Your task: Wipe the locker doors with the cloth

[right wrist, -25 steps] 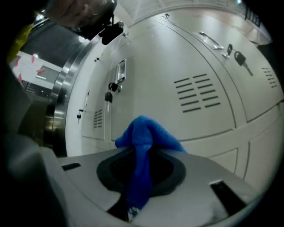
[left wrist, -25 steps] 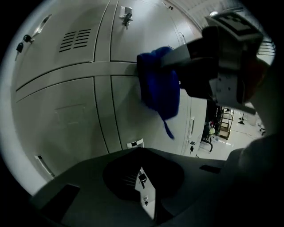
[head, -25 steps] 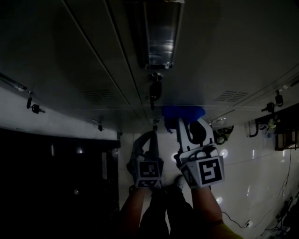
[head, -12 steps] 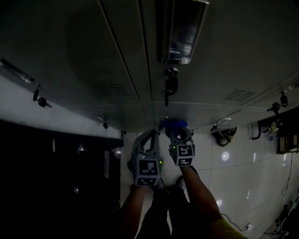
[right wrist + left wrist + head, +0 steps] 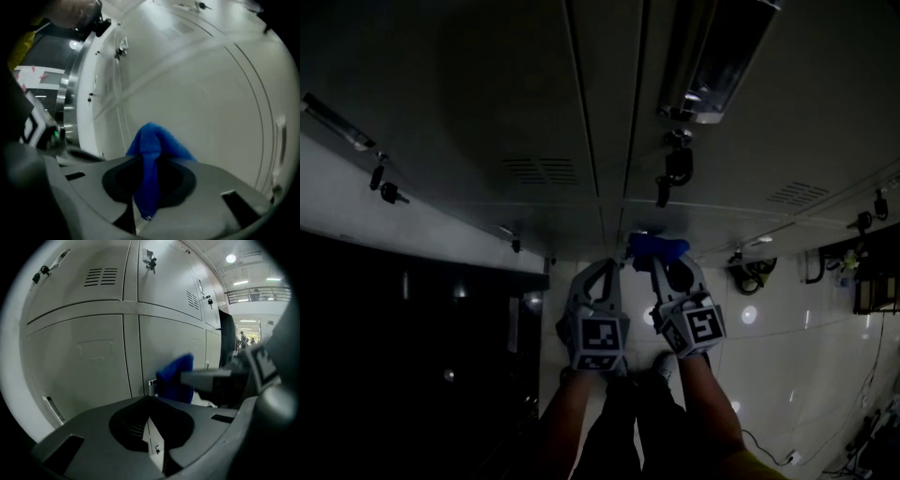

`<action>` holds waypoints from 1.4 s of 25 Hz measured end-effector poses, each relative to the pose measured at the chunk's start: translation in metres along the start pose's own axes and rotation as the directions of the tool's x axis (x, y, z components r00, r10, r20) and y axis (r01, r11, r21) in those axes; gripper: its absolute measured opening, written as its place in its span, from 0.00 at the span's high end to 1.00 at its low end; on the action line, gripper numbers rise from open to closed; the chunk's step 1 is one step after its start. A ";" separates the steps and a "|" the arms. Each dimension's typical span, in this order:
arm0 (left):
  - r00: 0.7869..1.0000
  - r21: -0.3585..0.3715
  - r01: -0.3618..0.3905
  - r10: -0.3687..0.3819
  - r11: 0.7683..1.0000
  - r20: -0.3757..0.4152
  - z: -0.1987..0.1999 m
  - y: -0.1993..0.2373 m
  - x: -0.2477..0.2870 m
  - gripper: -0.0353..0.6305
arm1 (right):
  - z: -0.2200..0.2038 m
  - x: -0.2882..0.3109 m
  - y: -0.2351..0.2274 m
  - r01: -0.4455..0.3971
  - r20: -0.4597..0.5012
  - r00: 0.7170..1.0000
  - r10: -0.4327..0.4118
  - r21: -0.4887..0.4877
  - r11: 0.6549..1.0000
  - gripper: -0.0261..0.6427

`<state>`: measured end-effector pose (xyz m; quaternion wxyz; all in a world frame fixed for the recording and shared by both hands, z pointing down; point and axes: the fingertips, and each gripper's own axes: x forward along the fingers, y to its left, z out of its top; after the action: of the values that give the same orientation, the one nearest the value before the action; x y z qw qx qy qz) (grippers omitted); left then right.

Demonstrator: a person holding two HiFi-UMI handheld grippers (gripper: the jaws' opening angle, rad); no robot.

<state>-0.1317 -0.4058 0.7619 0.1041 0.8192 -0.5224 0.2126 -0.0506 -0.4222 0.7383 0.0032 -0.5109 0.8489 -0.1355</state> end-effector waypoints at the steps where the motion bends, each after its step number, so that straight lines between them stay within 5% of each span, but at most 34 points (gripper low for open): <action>1: 1.000 -0.002 -0.002 0.002 1.000 0.005 0.002 0.000 0.001 0.94 | 0.044 -0.002 0.016 -0.013 0.061 0.998 0.016 -0.044 0.999 0.86; 4: 1.000 -0.002 -0.005 0.005 1.000 0.026 0.009 0.004 0.001 0.94 | 0.142 -0.001 0.052 -0.011 0.182 0.982 0.041 -0.163 0.986 0.86; 7: 1.000 -0.014 -0.012 0.013 1.000 0.023 0.009 0.006 -0.002 0.94 | 0.152 0.008 0.055 -0.045 0.201 0.977 0.073 -0.144 0.989 0.86; 11: 1.000 -0.004 -0.007 0.007 1.000 0.017 0.005 0.008 -0.002 0.94 | 0.087 0.023 0.040 -0.013 0.066 0.997 0.027 -0.211 0.977 0.86; 17: 1.000 -0.011 -0.021 0.021 1.000 0.007 0.001 0.017 -0.005 0.94 | -0.067 0.047 -0.001 0.065 -0.151 0.985 -0.087 -0.145 0.987 0.86; 20: 1.000 -0.014 -0.026 0.026 1.000 0.005 -0.003 0.017 -0.005 0.94 | -0.063 0.043 0.002 0.035 -0.123 0.991 -0.053 -0.147 0.989 0.86; 23: 1.000 -0.031 -0.030 0.030 0.999 0.000 -0.007 0.019 -0.005 0.94 | -0.045 0.018 -0.026 0.125 -0.072 0.988 -0.135 -0.130 0.984 0.86; 26: 1.000 -0.029 -0.021 0.021 0.999 0.006 -0.004 0.017 -0.005 0.94 | -0.092 0.010 -0.064 0.197 -0.204 0.953 -0.222 -0.138 0.971 0.86; 30: 1.000 -0.029 -0.029 0.029 0.999 0.008 -0.004 0.021 0.000 0.94 | -0.145 0.044 -0.050 0.102 -0.308 0.939 -0.151 -0.169 0.980 0.86; 35: 1.000 -0.033 -0.009 0.009 0.999 0.011 -0.010 0.014 0.004 0.94 | -0.175 0.062 -0.042 0.095 -0.315 0.941 -0.119 -0.089 0.992 0.86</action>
<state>-0.1447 -0.4115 0.7716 0.1138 0.8160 -0.5302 0.2000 -0.0692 -0.4542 0.9251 -0.1603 -0.5273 0.8135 -0.1858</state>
